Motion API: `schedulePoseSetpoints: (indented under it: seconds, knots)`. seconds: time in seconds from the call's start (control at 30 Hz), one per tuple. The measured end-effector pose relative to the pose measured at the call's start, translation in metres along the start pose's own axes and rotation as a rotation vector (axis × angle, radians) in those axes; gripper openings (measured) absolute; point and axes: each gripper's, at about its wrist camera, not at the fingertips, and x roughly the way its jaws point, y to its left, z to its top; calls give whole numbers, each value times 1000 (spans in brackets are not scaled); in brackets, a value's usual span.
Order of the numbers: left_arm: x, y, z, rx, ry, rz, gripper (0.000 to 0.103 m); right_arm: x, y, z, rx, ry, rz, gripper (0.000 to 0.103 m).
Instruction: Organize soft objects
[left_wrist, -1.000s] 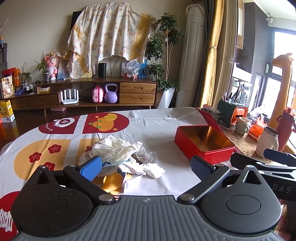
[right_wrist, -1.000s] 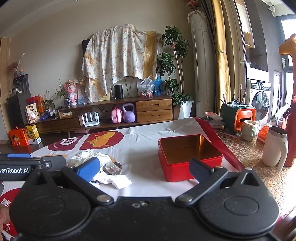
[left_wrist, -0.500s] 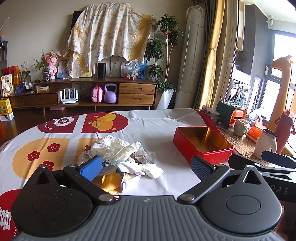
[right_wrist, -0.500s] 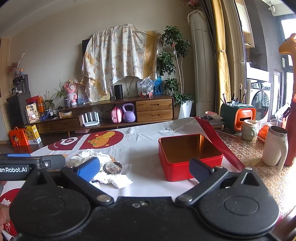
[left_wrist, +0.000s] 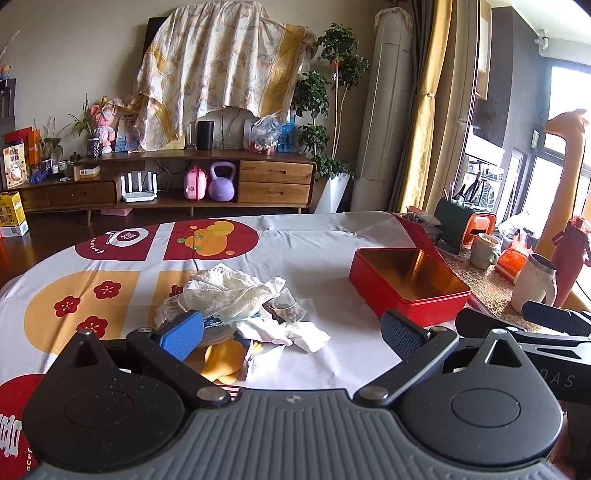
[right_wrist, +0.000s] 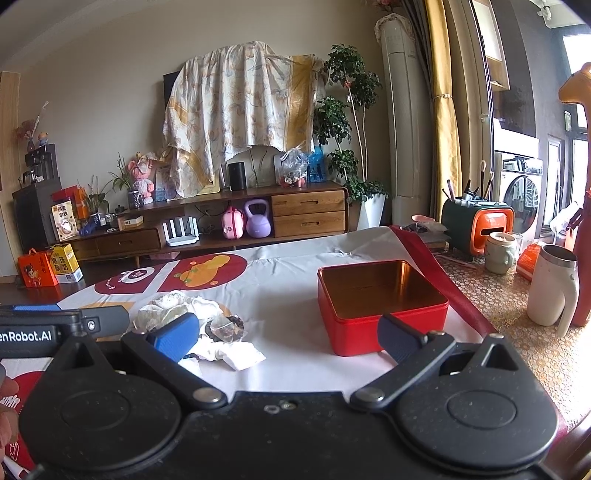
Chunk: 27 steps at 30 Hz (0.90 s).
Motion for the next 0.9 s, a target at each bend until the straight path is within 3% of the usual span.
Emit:
schedulePoseSetpoints:
  seconds: [0.9]
  knots:
    - [12, 10, -3, -21, 5, 21, 103, 14, 5, -12, -20, 26, 15, 103]
